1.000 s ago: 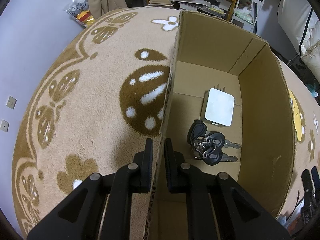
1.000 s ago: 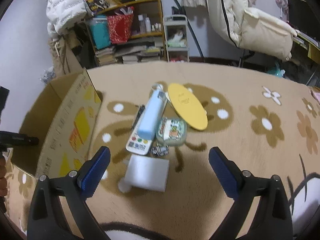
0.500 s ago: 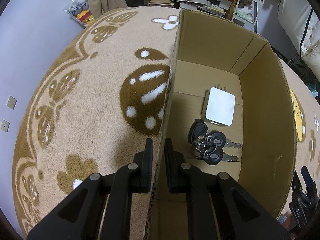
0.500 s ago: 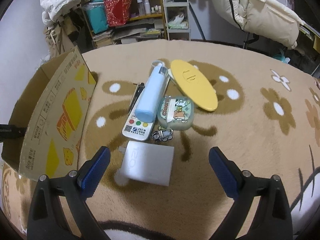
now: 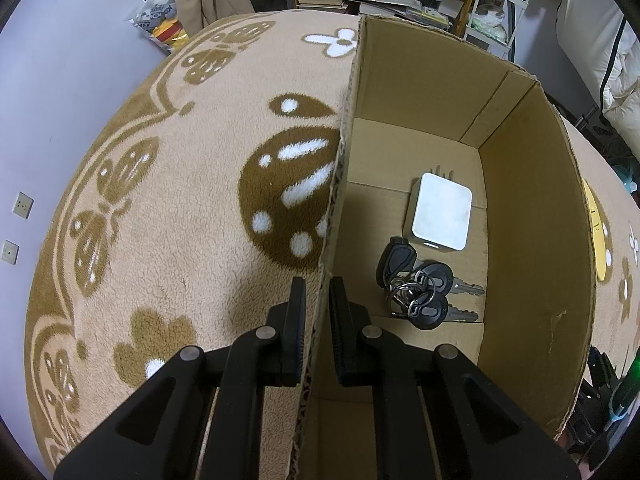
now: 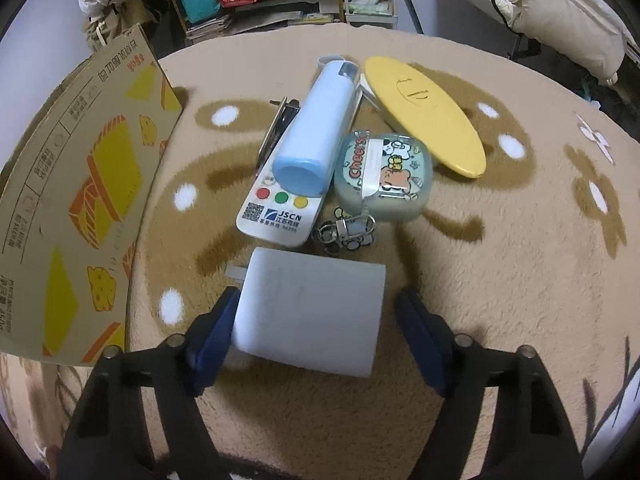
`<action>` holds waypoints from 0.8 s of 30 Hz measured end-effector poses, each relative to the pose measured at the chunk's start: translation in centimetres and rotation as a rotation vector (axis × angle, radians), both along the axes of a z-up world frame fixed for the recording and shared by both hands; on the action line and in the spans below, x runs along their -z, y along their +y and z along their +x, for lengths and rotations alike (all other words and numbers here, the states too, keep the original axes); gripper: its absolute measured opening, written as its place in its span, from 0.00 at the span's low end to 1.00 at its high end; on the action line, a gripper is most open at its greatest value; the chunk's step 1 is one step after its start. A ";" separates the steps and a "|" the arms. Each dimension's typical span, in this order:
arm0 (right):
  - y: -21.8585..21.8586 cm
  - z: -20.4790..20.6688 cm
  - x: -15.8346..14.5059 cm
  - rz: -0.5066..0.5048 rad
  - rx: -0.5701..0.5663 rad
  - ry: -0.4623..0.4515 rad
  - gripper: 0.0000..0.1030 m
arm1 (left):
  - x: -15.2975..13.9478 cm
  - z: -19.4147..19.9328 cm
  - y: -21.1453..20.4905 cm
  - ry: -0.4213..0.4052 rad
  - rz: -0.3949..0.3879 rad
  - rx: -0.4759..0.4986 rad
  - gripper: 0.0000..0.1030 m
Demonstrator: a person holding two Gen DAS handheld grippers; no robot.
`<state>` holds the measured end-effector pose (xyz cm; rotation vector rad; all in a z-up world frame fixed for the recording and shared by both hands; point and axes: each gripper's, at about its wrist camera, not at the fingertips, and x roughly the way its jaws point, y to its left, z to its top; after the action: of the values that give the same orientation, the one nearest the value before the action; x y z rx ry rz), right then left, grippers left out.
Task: Organize rigid objects
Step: 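Return the right gripper to the pile and grasp the white tape roll, then carry the white tape roll into the box with the right gripper and release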
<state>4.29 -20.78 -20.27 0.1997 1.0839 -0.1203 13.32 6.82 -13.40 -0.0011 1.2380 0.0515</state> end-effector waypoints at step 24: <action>-0.8 -1.2 -2.6 0.010 0.050 -0.082 0.66 | 0.1 0.0 0.0 0.001 0.002 -0.001 0.11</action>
<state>3.09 -21.53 -17.69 0.2387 0.9980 -0.1503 13.32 6.80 -13.52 0.0001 1.2394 0.0534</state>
